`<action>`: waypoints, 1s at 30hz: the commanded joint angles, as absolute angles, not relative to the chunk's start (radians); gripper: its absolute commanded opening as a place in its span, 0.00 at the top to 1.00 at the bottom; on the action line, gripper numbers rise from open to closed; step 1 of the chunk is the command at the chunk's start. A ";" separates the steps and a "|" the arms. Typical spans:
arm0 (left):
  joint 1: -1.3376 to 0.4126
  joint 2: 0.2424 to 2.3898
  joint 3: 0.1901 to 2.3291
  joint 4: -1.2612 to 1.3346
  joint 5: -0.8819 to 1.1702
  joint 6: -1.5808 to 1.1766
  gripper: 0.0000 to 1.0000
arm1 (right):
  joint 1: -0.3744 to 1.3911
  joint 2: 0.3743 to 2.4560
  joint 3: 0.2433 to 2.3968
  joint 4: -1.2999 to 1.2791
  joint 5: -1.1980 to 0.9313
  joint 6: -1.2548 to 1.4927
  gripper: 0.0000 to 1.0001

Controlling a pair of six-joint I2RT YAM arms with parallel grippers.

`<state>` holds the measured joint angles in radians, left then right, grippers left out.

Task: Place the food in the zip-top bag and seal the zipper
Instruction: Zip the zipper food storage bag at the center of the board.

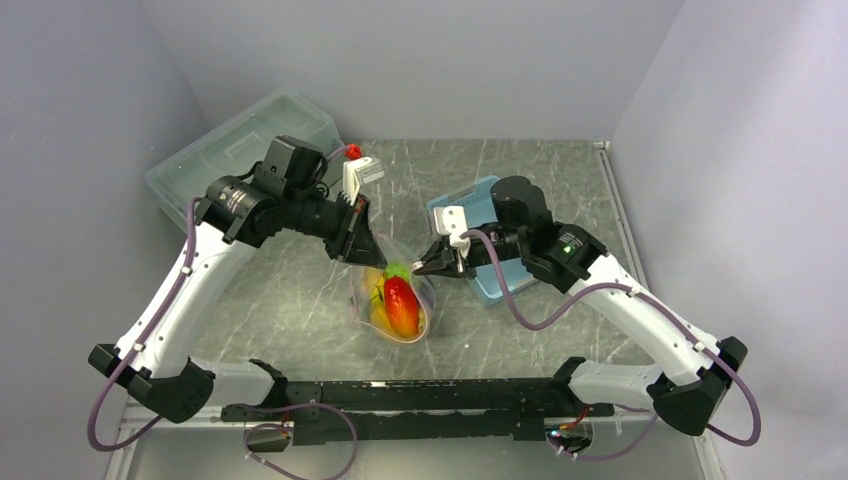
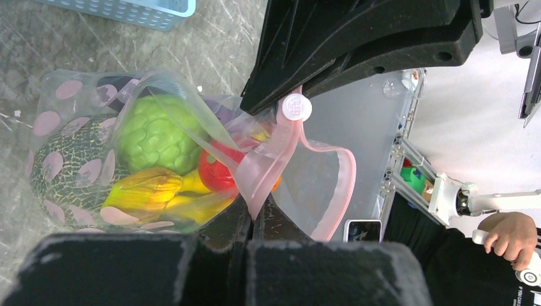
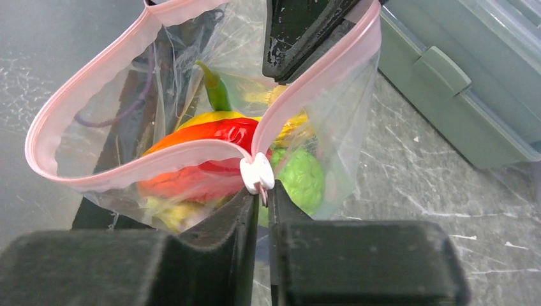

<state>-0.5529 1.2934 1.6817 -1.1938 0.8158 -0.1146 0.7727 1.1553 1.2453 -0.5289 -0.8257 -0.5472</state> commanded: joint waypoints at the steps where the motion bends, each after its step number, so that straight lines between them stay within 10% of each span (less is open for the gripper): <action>1: -0.549 1.290 1.733 -1.155 0.876 -0.090 1.00 | 0.772 1.107 1.230 -0.446 -0.857 -0.545 0.93; 11: -0.549 1.273 1.709 -1.154 0.822 -0.095 0.98 | 0.772 1.050 1.257 -0.451 -0.825 -0.516 1.00; 30: -0.549 1.194 1.693 -1.052 0.800 -0.064 0.37 | 0.772 1.144 1.494 -0.803 -0.798 -0.375 1.00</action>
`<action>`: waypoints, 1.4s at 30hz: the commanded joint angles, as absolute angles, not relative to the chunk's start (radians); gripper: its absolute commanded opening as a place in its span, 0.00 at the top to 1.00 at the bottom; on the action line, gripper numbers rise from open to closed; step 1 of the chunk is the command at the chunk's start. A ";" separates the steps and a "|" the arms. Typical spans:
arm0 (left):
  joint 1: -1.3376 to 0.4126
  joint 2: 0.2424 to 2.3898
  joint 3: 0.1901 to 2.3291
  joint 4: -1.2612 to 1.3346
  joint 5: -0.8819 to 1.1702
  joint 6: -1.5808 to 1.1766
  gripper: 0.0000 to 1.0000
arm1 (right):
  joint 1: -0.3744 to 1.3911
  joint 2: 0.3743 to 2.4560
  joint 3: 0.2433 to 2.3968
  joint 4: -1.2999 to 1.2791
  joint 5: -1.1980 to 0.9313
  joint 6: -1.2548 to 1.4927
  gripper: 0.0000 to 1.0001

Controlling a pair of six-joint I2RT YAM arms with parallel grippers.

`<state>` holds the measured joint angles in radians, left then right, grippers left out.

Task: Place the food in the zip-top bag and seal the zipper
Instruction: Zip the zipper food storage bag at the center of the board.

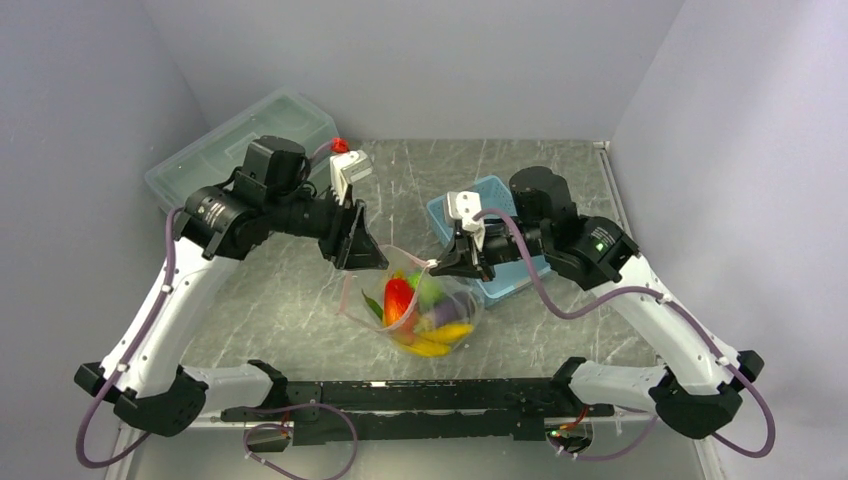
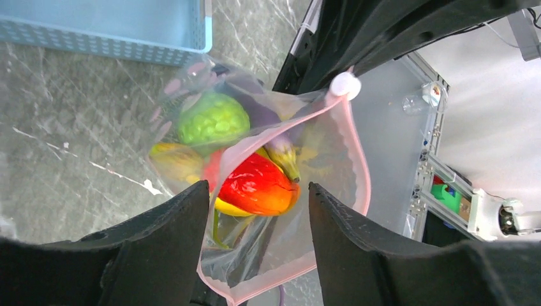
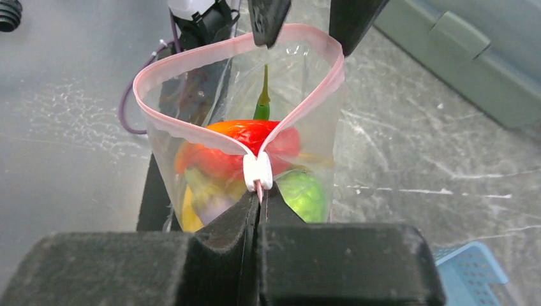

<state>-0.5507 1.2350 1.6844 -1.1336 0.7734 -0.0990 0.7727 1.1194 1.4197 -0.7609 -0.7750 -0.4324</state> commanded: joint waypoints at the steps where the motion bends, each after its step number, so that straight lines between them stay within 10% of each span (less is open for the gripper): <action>1: -0.549 1.188 1.694 -1.033 0.800 -0.063 0.36 | 0.772 1.156 1.504 -0.818 -0.801 -0.363 1.00; 42: -0.550 1.056 1.266 -0.276 1.108 -0.288 0.37 | 0.835 1.407 1.751 -0.966 -0.864 -0.002 1.00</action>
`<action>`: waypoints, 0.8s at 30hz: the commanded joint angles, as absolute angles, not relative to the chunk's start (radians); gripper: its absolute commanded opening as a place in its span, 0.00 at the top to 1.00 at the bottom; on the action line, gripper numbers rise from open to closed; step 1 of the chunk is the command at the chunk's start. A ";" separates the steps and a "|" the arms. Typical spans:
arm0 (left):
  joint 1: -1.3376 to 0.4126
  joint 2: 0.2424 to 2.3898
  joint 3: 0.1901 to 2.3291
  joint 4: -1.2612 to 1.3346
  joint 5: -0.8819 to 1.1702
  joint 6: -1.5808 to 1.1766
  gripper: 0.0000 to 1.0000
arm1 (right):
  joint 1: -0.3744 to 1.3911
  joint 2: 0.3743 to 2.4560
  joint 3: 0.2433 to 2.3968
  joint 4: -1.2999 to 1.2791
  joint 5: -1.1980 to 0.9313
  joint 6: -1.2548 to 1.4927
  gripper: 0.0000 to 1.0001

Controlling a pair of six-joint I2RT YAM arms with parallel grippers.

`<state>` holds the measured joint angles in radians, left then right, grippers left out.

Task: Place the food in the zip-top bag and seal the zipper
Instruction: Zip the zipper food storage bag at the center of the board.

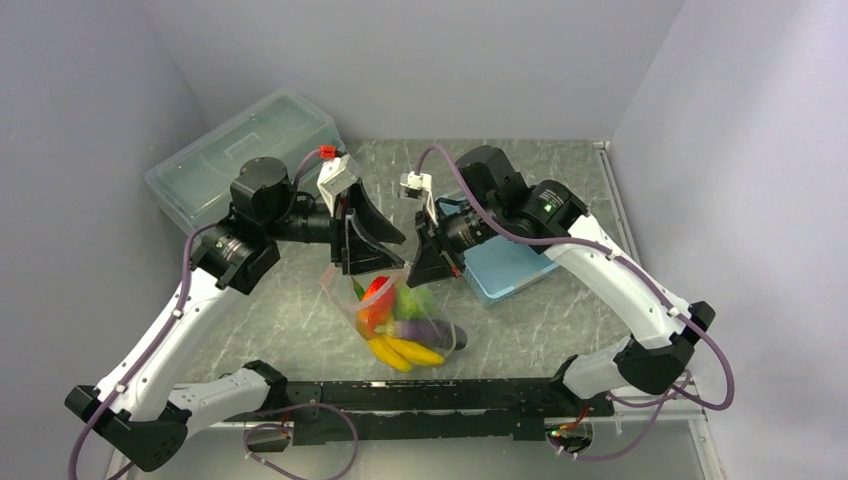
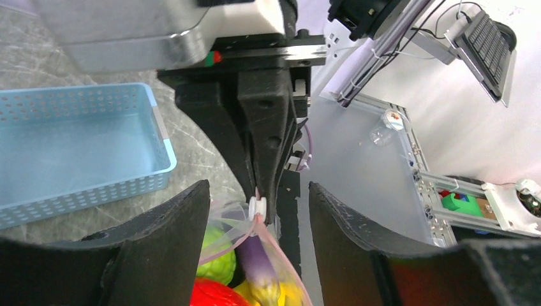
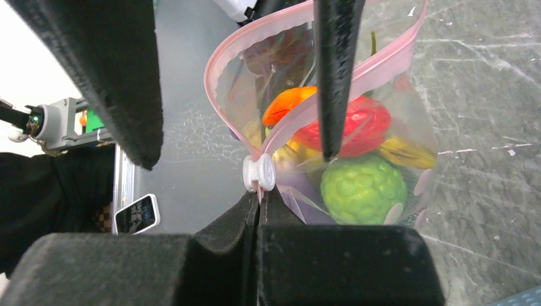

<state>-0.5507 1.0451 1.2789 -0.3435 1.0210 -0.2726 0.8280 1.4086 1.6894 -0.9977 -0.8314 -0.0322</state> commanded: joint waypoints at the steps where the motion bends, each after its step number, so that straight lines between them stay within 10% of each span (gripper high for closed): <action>1: -0.551 1.057 1.263 -0.277 1.114 -0.286 0.38 | 0.836 1.407 1.753 -0.965 -0.863 -0.002 1.00; 24: -0.550 1.087 1.259 -0.400 1.165 -0.178 0.54 | 0.836 1.422 1.786 -0.961 -0.823 0.087 1.00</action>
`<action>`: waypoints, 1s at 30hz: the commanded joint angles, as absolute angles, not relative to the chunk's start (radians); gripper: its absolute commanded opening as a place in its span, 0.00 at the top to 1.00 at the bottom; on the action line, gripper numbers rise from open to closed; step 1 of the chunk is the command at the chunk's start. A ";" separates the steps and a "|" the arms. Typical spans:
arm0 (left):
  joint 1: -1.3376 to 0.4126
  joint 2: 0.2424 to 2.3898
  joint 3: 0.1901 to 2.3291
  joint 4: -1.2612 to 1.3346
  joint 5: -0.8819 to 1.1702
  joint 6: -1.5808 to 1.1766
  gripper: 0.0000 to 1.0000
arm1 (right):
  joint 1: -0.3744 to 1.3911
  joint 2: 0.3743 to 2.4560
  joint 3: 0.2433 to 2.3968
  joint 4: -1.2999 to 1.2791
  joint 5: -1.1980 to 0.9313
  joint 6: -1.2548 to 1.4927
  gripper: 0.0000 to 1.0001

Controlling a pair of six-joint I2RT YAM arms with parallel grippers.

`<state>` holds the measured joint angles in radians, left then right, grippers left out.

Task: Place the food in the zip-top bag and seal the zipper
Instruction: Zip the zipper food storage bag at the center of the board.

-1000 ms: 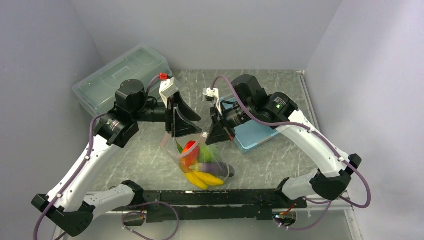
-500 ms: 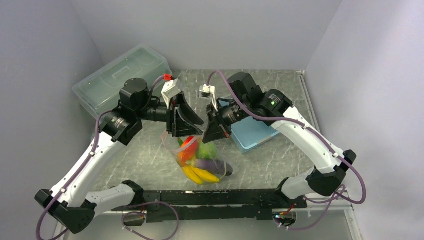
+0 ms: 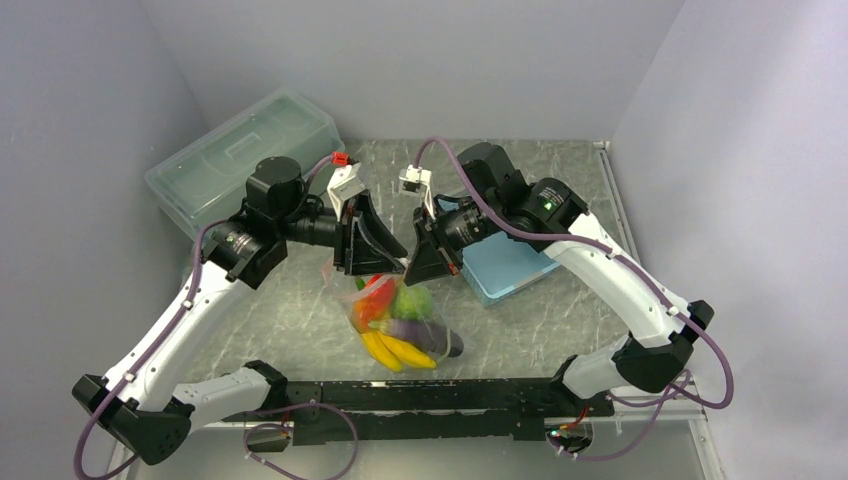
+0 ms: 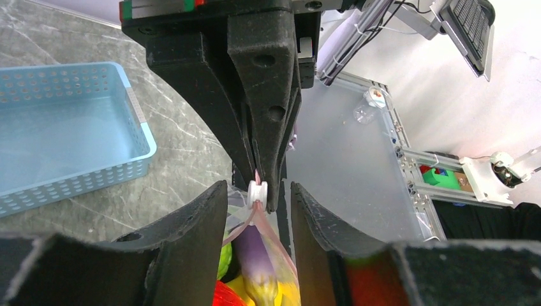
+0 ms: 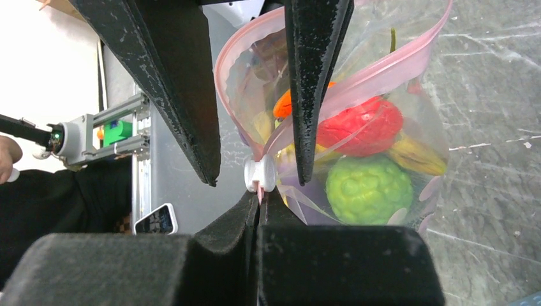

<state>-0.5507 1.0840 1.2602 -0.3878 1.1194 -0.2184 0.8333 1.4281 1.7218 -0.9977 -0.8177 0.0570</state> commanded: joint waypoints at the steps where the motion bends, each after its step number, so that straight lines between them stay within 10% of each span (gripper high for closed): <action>1: -0.550 1.087 1.260 -0.402 1.165 -0.179 0.55 | 0.837 1.426 1.788 -0.962 -0.820 0.088 1.00; 30: -0.552 1.096 1.290 -0.516 1.165 -0.107 1.00 | 0.835 1.393 1.789 -0.928 -0.720 0.136 1.00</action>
<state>-0.5484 1.1072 1.2629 -0.4416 1.1404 -0.1486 0.8433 1.4403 1.7367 -1.0111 -0.7490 0.1104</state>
